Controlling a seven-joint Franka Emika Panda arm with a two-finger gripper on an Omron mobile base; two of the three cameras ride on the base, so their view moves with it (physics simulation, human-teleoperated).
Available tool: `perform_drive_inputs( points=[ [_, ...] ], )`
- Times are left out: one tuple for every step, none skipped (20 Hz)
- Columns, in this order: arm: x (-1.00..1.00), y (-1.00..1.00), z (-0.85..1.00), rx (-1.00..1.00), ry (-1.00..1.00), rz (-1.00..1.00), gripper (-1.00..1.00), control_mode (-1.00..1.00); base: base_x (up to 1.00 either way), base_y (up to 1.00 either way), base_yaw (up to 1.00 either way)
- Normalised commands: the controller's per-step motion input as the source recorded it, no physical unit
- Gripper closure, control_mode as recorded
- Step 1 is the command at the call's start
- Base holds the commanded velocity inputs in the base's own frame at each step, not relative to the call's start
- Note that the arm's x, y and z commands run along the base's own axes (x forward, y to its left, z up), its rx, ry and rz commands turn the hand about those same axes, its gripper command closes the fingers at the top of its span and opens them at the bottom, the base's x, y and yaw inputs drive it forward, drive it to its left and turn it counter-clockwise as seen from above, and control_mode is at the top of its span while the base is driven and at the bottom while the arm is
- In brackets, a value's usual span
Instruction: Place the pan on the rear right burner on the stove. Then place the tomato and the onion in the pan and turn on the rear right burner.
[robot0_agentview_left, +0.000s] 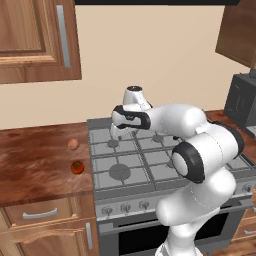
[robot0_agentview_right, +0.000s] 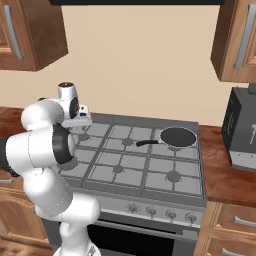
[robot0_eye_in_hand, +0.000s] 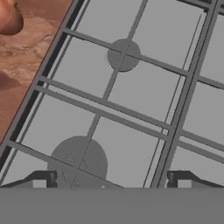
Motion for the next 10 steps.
perform_drive_inputs(
  points=[
    [0.00, 0.69, 0.00, 0.02, 0.00, 0.11, -1.00, -1.00, 0.00, 0.00, 0.00],
    [0.00, 0.71, 0.00, 0.01, 0.00, 0.11, -1.00, -1.00, 0.00, 0.00, 0.00],
    [0.00, 0.72, 0.00, 0.01, 0.00, 0.11, -1.00, -1.00, 0.00, 0.00, 0.00],
    [0.00, 0.72, 0.00, 0.01, 0.00, 0.10, -1.00, -1.00, 0.00, 0.00, 0.00],
    [0.00, 0.72, 0.00, 0.01, 0.00, 0.10, -1.00, -1.00, 0.00, 0.00, 0.00],
    [0.00, 0.71, 0.00, 0.01, 0.00, 0.09, -1.00, -1.00, 0.00, 0.00, 0.00],
    [0.00, 0.71, 0.00, 0.01, 0.00, 0.09, -1.00, -1.00, 0.00, 0.00, 0.00],
    [0.00, 0.71, 0.00, 0.00, 0.00, 0.08, -1.00, -1.00, 0.00, 0.00, 0.00],
    [0.00, 0.69, 0.00, 0.00, 0.00, 0.08, -1.00, -1.00, 0.00, 0.00, 0.00],
    [0.00, 0.63, 0.00, 0.01, 0.00, 0.07, -1.00, -1.00, 0.00, 0.00, 0.00]
  ],
)
